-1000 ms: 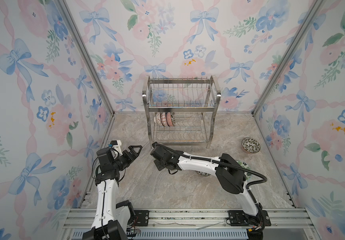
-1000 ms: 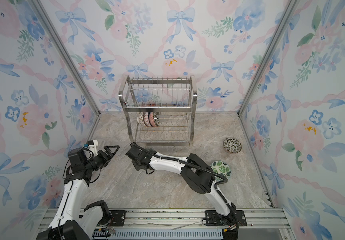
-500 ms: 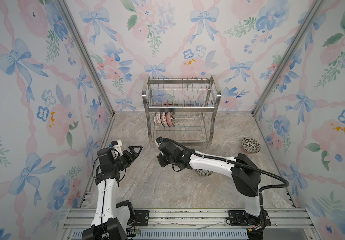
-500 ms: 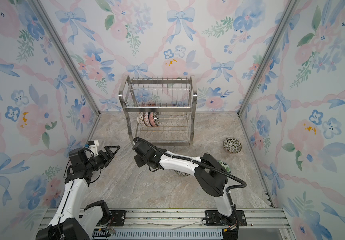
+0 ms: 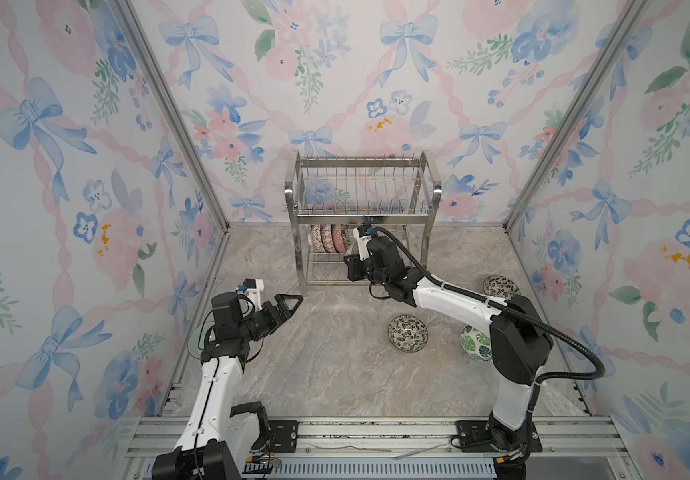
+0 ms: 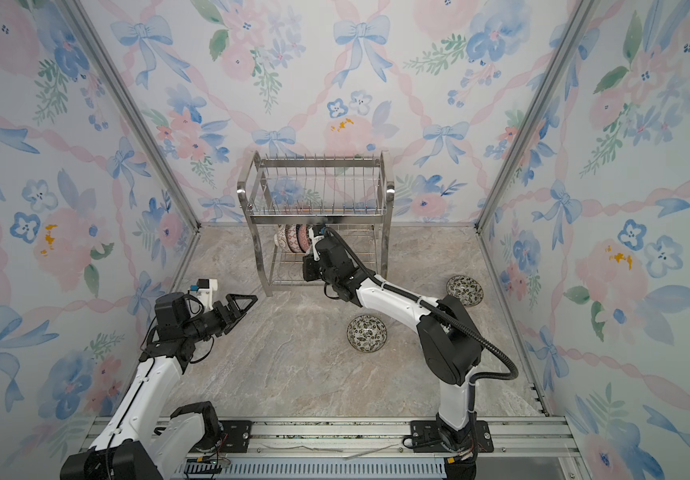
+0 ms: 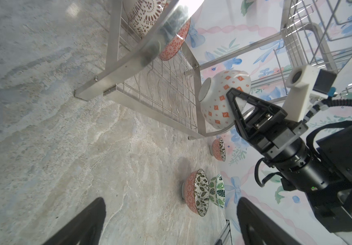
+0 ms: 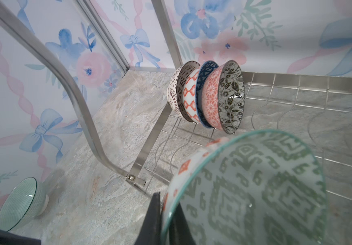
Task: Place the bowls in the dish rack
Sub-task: 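Grasp the green geometric bowl rim with the right gripper and lift it, then carry the green bowl into the rack slot beside the leaf-pattern bowl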
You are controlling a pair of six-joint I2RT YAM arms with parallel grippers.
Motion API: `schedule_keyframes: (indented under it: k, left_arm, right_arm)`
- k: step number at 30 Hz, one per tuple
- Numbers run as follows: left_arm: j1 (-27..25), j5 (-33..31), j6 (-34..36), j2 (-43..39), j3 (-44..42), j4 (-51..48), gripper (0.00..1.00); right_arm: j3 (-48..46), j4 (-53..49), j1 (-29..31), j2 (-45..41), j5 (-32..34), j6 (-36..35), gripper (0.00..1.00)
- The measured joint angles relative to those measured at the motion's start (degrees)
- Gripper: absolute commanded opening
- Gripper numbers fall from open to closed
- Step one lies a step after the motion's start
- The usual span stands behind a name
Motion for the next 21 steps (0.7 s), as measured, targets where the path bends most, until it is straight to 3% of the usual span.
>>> schedule_keyframes:
  k: [9, 21]
  left_arm:
    - [-4.13, -0.17, 3.8, 5.35, 4.09, -0.98, 0.98]
    - [-5.66, -0.48, 5.38, 4.92, 4.09, -2.14, 0.98]
  right_arm:
    - [-0.74, 8.63, -2.67, 3.58, -3.17, 0.83, 0.0]
    - [-2.86, 20.2, -6.69, 9.49, -5.7, 4.9, 0.0]
